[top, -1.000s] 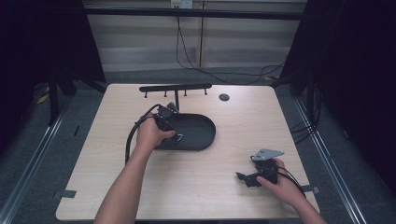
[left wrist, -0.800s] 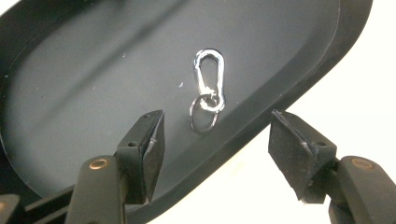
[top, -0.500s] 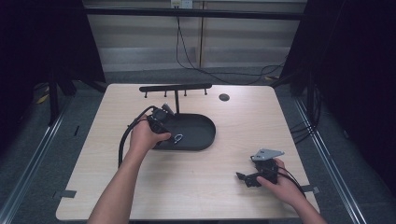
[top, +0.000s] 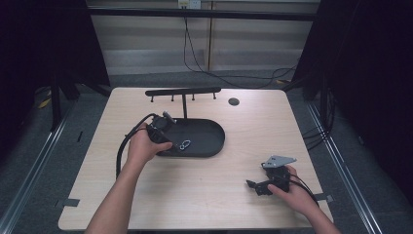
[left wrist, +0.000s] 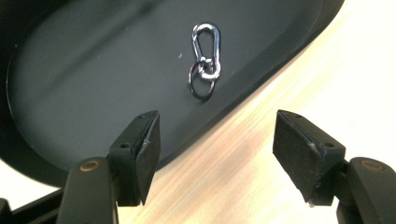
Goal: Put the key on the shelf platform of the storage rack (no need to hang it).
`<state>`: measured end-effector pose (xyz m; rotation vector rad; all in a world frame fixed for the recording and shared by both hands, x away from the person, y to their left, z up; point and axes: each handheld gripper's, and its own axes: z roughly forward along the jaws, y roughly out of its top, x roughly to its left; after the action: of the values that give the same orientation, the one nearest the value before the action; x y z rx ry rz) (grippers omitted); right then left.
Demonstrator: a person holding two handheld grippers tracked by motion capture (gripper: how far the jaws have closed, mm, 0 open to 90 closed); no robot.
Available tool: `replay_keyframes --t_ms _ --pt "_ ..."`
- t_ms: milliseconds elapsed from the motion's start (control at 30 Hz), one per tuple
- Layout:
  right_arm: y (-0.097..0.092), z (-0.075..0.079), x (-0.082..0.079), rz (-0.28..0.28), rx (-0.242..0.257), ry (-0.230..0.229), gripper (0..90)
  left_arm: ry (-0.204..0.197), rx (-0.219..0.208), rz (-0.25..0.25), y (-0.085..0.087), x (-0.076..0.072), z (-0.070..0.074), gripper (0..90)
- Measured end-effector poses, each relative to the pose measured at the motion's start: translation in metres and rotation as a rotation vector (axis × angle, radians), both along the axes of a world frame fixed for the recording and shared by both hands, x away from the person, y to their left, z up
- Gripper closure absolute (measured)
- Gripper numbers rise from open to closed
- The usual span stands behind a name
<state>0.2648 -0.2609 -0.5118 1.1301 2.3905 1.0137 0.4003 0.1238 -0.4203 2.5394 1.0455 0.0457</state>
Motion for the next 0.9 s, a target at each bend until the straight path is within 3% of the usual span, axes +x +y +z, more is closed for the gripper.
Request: replay_keyframes --t_ms 900 --pt "0.0 0.0 0.0 0.001 0.002 0.0 8.4 -0.012 -0.033 0.018 0.051 -0.026 -0.013 32.3"
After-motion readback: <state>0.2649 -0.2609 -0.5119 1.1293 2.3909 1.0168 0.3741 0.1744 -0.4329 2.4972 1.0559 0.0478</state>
